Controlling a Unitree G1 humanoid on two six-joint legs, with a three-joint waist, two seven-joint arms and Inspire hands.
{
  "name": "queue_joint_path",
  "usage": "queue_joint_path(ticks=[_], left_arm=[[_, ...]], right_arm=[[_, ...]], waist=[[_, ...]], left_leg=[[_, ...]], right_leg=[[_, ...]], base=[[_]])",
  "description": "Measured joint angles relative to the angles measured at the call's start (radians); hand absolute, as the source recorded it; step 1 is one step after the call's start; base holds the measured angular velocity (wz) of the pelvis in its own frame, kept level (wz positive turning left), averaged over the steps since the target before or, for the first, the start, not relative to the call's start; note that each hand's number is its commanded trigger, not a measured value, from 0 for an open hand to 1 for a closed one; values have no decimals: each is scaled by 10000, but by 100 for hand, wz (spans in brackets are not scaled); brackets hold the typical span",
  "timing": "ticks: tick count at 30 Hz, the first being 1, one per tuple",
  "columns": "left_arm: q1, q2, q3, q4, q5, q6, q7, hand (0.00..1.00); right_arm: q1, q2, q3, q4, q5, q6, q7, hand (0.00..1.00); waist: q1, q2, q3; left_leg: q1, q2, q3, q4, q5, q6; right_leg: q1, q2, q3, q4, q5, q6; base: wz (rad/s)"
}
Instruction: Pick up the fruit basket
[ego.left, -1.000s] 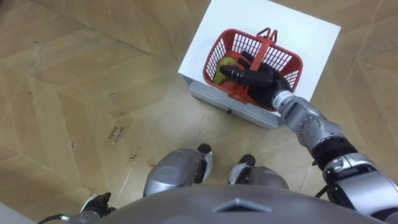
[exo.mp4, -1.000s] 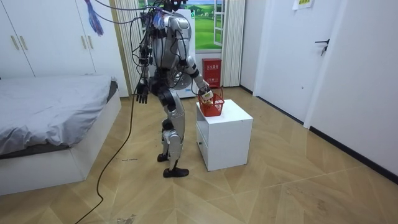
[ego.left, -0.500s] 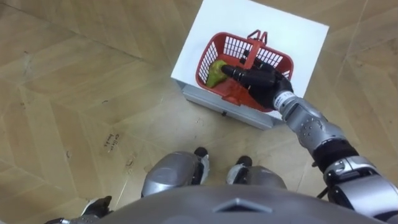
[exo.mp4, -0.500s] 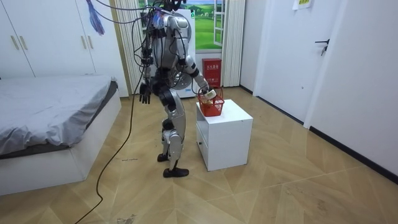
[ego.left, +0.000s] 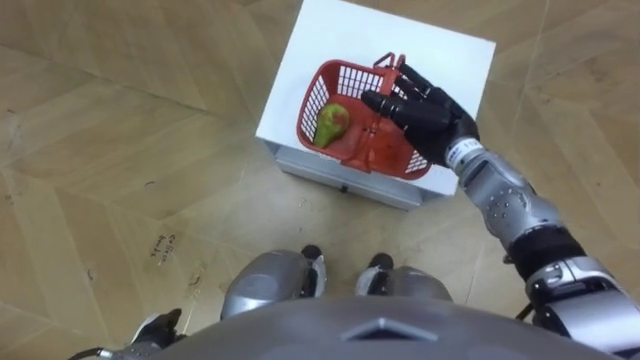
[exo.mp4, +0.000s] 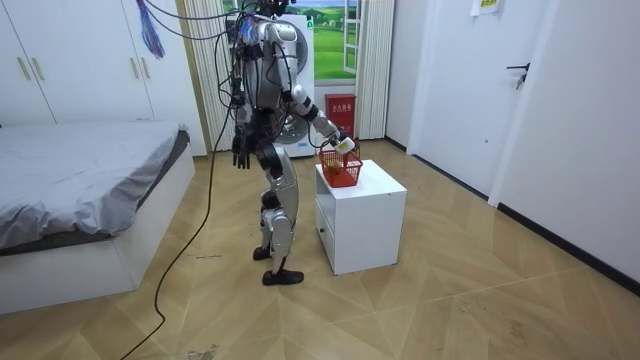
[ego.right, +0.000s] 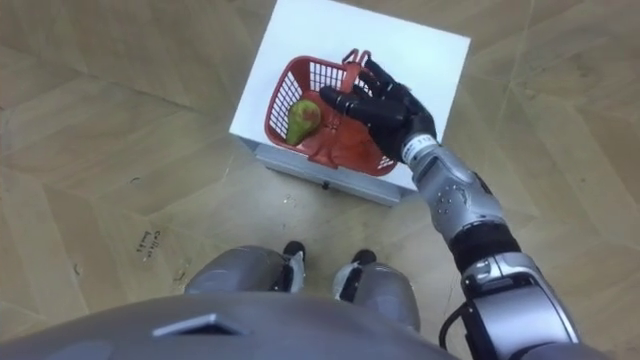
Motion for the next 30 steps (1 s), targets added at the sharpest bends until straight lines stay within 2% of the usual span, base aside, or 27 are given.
queue_joint_path(ticks=[6, 10, 15, 22, 24, 25, 29, 30], left_arm=[[3, 6, 173, 120, -109, -161, 27, 0], [1, 4, 275, 174, -192, -248, 45, 0], [2, 2, 420, 177, -193, -319, 59, 0], [11, -53, 858, 185, -188, -306, 92, 0], [18, -48, 947, 167, -186, -302, 251, 0], [15, -36, 950, 132, -187, -292, 282, 0], [5, -46, 948, -21, -156, -184, 290, 0], [1, -53, 949, -43, -129, -176, 288, 0]], right_arm=[[578, -182, -311, -627, 769, -196, 23, 0], [1036, -405, -312, -928, 762, -208, 23, 0], [1201, -645, -345, -945, 653, -212, 21, 0], [1489, -697, -674, -967, 222, -236, 40, 0], [1581, -702, -748, -973, 212, -236, 46, 0], [1620, -699, -748, -973, 41, -240, 51, 0], [2084, -700, -761, -975, -257, -241, 59, 0], [2191, -702, -775, -974, -489, -241, 28, 0]], waist=[[-58, 46, 24], [-134, 79, 39], [-281, 103, 45], [-372, -98, -30], [-445, -186, -34], [-555, -239, -59], [-604, -397, -127], [-610, -433, -108]], left_leg=[[307, 125, 231, -126, -109, -16], [435, 155, 335, -220, -118, -30], [517, 180, 480, -352, -121, -34], [856, 232, 848, -604, -117, -35], [1154, 251, 882, -761, -118, -36], [1264, 266, 876, -879, -120, -41], [1564, 303, 848, -1038, -145, -77], [1645, 310, 840, -1059, -153, -83]], right_leg=[[273, 94, 104, -105, 41, -35], [295, 147, 241, -135, 48, -42], [269, 173, 375, -150, 48, -42], [314, 265, 766, -170, 44, -36], [590, 306, 787, -330, 44, -36], [700, 321, 771, -385, 51, -31], [1070, 388, 749, -614, 65, -30], [1180, 403, 739, -700, 68, -27]], base=[[-12], [-10], [-9], [-16], [-7], [0], [1], [6]])
